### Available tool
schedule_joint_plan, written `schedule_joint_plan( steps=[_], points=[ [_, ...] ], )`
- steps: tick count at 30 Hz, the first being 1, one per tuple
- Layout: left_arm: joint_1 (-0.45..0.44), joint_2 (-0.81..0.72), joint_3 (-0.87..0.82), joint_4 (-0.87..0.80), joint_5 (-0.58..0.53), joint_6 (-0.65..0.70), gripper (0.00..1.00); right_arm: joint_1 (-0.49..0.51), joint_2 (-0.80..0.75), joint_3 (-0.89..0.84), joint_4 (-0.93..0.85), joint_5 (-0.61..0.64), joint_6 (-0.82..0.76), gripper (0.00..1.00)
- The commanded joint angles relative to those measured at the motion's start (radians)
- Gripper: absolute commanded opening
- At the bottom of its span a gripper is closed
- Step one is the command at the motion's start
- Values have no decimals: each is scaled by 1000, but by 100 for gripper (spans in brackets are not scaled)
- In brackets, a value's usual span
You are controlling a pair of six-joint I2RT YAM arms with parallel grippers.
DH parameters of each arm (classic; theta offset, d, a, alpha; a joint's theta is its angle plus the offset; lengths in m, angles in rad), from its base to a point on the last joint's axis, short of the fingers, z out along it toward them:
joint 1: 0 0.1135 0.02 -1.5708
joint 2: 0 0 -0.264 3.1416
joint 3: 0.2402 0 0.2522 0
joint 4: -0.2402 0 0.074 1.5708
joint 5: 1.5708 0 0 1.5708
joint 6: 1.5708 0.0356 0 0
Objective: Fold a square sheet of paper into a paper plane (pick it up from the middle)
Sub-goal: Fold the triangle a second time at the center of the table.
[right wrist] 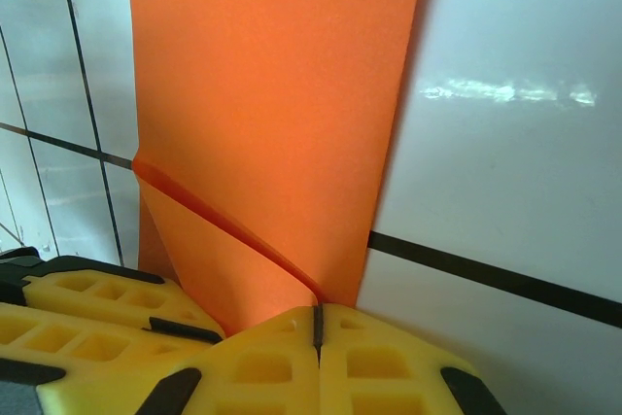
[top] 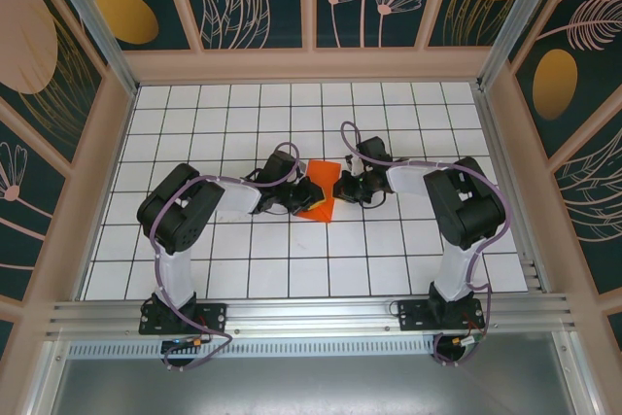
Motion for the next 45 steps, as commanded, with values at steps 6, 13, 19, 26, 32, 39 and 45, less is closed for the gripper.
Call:
schedule_joint_plan(
  steps=[6, 13, 19, 26, 32, 39, 45],
  points=[
    [-8, 20, 12, -53, -32, 26, 15, -2, 29, 22, -35, -5, -10, 3],
    [-7, 23, 10, -65, -41, 27, 15, -2, 32, 21, -37, -3, -12, 4],
    [-7, 28, 11, -80, -49, 29, 15, -2, 33, 27, -42, 0, -11, 5],
    [-8, 32, 15, -139, -79, 23, 14, -2, -61, 6, -28, 107, 28, 13],
    [-7, 28, 17, -167, -105, 19, 14, 1, -131, -23, 4, 109, 30, 17],
    [-7, 26, 14, -173, -121, 5, 13, 34, -91, -16, 16, 46, 21, 13],
    [-8, 21, 6, -167, -126, -6, 13, 50, -20, 21, 2, 25, 12, 10]
  ],
)
